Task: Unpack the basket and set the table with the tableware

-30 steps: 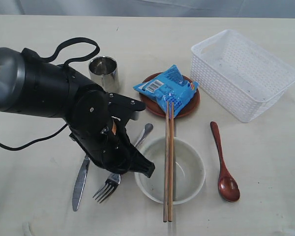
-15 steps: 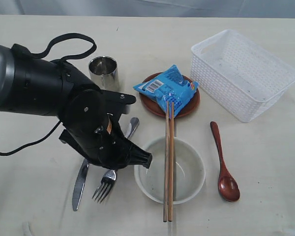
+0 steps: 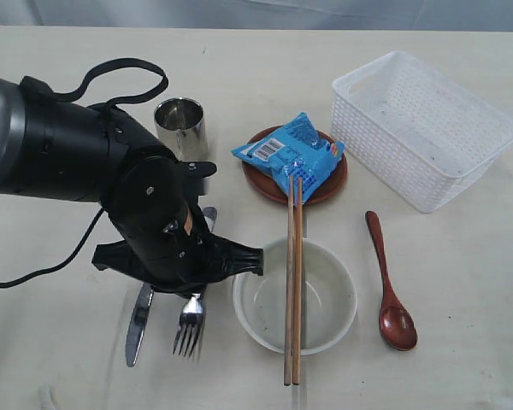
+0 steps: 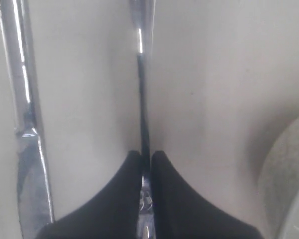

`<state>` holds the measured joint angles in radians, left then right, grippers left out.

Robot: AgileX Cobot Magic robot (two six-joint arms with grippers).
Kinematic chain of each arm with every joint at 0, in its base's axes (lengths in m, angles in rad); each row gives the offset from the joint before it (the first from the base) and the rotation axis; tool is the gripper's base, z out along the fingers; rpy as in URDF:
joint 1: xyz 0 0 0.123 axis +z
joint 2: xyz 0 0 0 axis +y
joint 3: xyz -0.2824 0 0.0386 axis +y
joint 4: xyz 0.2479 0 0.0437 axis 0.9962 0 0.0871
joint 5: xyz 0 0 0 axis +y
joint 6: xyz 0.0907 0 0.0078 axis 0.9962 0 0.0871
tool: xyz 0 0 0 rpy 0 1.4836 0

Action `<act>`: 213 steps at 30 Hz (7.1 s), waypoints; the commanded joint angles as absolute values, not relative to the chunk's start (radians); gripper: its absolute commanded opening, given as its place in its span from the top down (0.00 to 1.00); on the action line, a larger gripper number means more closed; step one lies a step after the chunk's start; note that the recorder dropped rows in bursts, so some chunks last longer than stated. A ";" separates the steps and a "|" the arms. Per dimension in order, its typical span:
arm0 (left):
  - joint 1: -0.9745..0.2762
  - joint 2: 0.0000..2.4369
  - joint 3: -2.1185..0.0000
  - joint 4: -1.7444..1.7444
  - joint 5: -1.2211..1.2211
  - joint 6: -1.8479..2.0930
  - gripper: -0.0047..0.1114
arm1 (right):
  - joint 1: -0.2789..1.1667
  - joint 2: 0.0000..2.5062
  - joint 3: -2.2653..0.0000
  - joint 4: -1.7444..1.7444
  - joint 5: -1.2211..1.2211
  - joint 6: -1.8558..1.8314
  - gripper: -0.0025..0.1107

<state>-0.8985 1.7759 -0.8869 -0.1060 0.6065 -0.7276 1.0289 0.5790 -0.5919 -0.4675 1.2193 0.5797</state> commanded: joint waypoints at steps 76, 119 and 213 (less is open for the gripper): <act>-0.905 1.810 -0.880 -0.090 0.551 -0.789 0.72 | 1.028 0.572 -0.590 -0.469 1.221 0.561 0.63; -0.836 1.012 -0.401 0.288 0.304 -0.826 0.96 | 1.028 0.651 -0.590 -0.473 0.927 0.669 0.98; -0.851 0.473 -0.327 0.240 0.148 -0.602 0.91 | 1.028 0.653 -0.382 -0.447 0.450 0.686 0.98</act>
